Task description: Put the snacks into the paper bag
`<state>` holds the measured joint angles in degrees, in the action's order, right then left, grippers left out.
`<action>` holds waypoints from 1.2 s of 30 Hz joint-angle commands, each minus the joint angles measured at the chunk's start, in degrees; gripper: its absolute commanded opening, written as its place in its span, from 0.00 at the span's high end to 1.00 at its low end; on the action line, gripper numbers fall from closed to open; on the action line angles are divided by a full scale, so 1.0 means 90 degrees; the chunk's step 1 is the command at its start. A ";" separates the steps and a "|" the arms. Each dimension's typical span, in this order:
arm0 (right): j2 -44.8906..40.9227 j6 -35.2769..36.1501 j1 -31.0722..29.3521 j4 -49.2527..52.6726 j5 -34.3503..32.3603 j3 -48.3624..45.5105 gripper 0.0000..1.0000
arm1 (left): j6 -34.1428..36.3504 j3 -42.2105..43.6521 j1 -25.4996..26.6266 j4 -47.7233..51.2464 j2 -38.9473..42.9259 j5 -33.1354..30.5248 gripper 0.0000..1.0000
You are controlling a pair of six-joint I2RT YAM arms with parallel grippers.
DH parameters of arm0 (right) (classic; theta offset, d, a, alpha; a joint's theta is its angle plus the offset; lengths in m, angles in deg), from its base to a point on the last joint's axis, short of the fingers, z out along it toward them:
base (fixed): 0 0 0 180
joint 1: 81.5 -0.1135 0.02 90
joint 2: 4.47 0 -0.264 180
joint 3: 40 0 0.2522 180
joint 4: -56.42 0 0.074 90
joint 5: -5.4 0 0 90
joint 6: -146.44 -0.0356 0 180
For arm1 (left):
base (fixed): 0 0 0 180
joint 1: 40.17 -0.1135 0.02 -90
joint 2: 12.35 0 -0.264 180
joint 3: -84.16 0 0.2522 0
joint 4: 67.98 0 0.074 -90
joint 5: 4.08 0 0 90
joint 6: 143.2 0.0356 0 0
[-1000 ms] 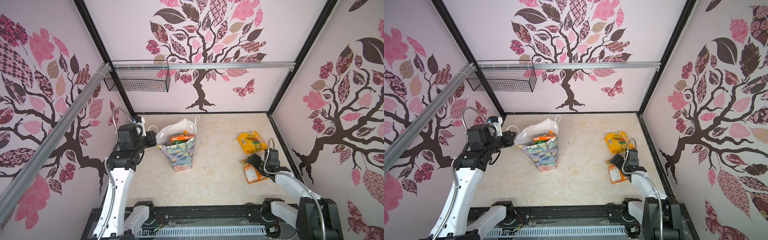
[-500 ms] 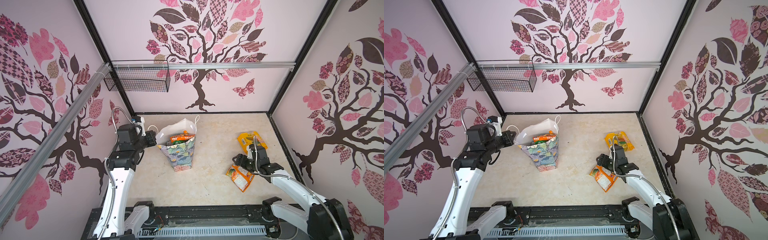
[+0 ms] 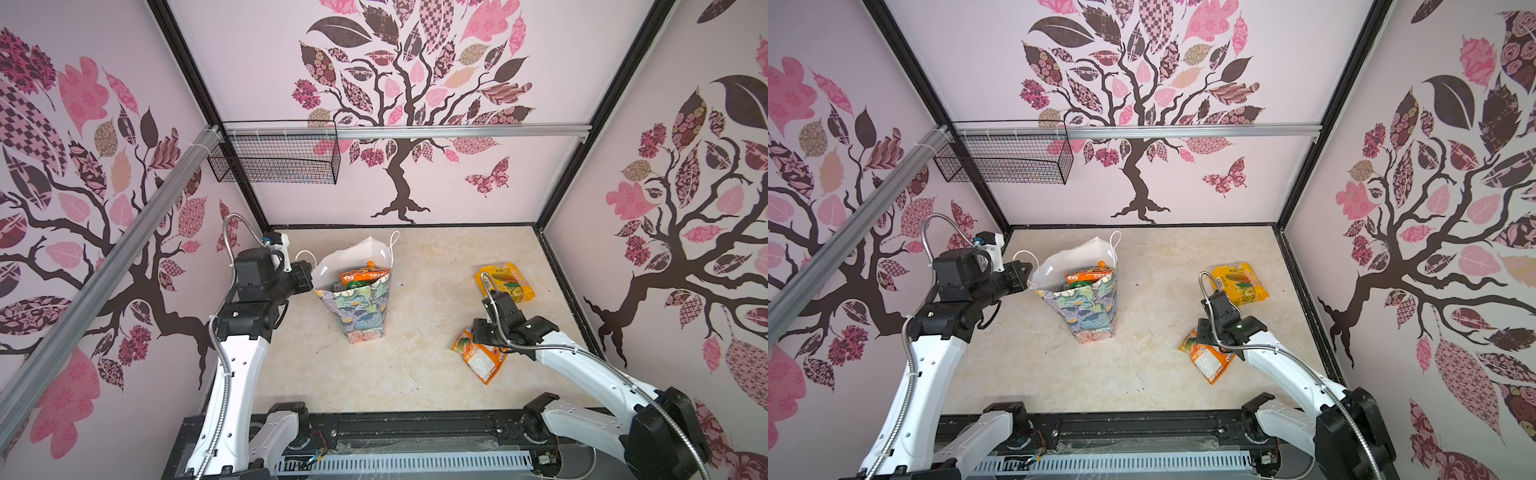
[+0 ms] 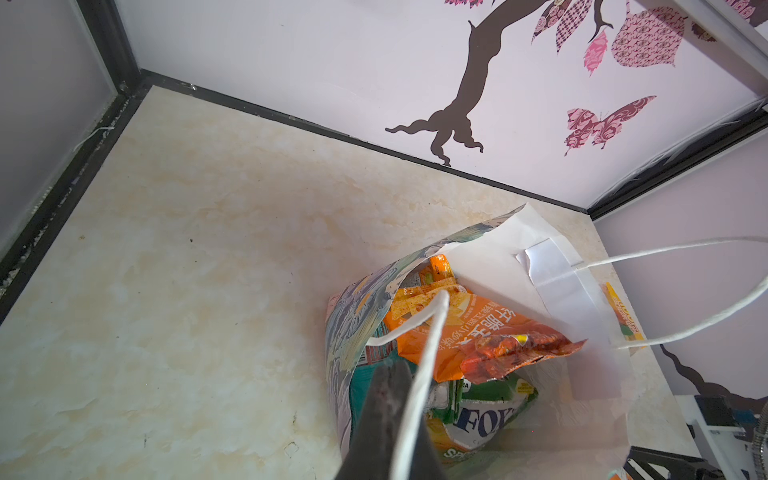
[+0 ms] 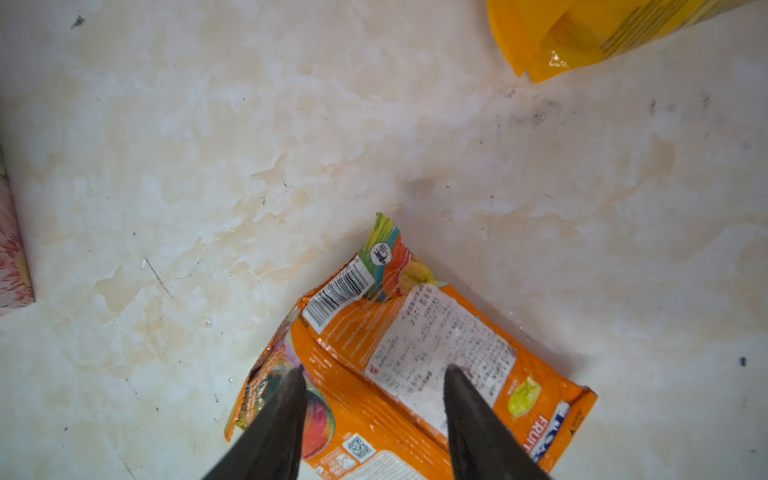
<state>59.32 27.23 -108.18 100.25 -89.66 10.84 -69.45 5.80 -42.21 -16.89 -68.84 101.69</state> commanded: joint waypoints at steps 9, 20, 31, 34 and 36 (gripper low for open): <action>0.0527 0.0402 -0.0093 -0.0574 0.0095 -0.0150 0.57 | 0.0028 0.0166 -0.0039 -0.0123 0.0032 0.0084 0.96; 0.0982 0.0560 -0.0211 -0.0892 0.0232 -0.0211 0.63 | 0.0028 0.0165 -0.0043 -0.0116 0.0031 0.0074 0.96; 0.1143 0.0560 -0.0229 -0.1097 0.0084 -0.0144 0.86 | 0.0021 0.0156 -0.0055 -0.0123 0.0005 0.0084 0.96; 0.1105 0.0515 -0.0228 -0.1163 -0.0119 -0.0126 0.93 | 0.0028 0.0151 -0.0051 -0.0123 0.0007 0.0084 0.96; 0.0978 0.0502 -0.0229 -0.1217 -0.0170 -0.0093 0.96 | 0.0036 0.0143 -0.0052 -0.0123 0.0021 0.0084 0.96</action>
<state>68.53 31.78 -109.95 90.26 -89.20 9.34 -69.47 5.80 -42.43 -16.89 -68.86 101.71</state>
